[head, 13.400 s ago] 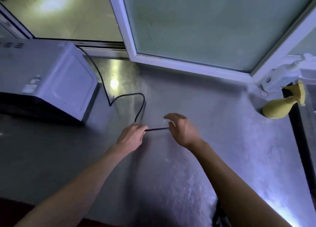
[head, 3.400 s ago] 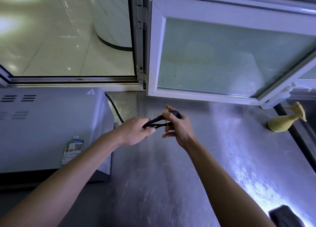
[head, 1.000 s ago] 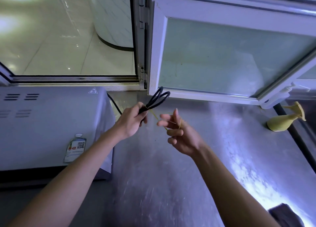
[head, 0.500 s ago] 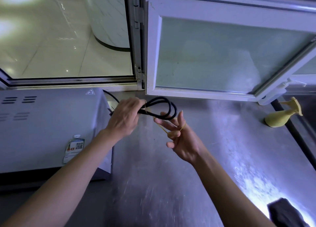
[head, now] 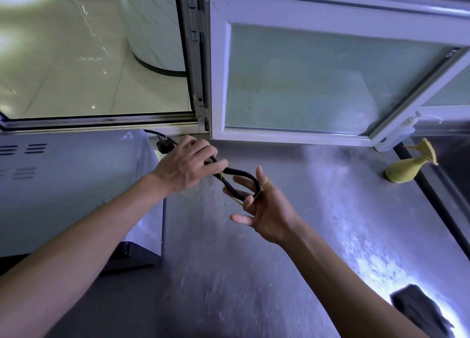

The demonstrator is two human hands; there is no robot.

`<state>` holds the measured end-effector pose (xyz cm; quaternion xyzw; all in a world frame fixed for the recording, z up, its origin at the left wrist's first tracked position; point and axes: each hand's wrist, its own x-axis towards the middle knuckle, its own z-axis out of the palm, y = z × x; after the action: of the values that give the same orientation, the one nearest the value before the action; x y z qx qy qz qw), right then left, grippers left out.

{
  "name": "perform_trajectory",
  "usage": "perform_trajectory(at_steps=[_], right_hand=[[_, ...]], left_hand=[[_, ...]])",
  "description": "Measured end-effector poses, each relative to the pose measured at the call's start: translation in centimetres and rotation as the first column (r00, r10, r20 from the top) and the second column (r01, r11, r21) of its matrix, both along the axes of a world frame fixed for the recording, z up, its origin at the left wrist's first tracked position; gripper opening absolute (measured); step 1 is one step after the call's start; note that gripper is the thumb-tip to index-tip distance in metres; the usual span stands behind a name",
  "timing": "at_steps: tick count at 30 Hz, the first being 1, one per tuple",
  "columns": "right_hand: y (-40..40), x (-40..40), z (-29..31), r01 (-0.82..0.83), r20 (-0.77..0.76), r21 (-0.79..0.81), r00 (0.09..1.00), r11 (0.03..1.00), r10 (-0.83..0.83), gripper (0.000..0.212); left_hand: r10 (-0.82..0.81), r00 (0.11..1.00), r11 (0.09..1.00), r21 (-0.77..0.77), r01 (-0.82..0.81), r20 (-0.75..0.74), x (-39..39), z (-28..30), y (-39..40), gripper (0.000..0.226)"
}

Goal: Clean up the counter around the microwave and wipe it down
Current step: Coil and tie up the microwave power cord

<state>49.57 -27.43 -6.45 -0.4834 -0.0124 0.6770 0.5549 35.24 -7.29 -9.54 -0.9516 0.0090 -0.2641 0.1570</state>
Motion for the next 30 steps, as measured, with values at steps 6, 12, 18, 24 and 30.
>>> perform_trajectory(at_steps=[6, 12, 18, 24, 30], right_hand=[[1.9, 0.1, -1.3, 0.107, 0.047, -0.160, 0.994, 0.981, -0.100, 0.033], [4.2, 1.6, -3.4, 0.105, 0.252, -0.267, 0.967, 0.958, -0.035, 0.025], [5.1, 2.3, -5.2, 0.115, 0.581, -0.317, 0.808, 0.942, 0.097, 0.021], [4.1, 3.1, -6.2, 0.030, 0.798, -0.077, 0.601, 0.997, 0.044, 0.029], [3.7, 4.2, -7.6, -0.030, 0.880, -0.029, 0.473, 0.999, 0.040, 0.020]], left_hand=[[0.018, 1.000, 0.999, 0.036, -0.019, 0.019, 0.3, -0.2, -1.2, 0.042], [0.144, 0.983, 0.987, -0.053, -0.151, -0.115, 0.3, -1.9, -2.5, 0.058], [0.212, 0.957, 0.949, -0.190, -0.250, -0.198, 1.6, -2.7, -3.6, 0.049], [0.268, 0.921, 0.840, -0.399, -0.368, -0.284, 1.6, -3.7, -3.6, 0.039], [0.193, 0.865, 0.725, -0.526, -0.444, -0.464, 2.8, -4.5, -4.0, 0.030]])
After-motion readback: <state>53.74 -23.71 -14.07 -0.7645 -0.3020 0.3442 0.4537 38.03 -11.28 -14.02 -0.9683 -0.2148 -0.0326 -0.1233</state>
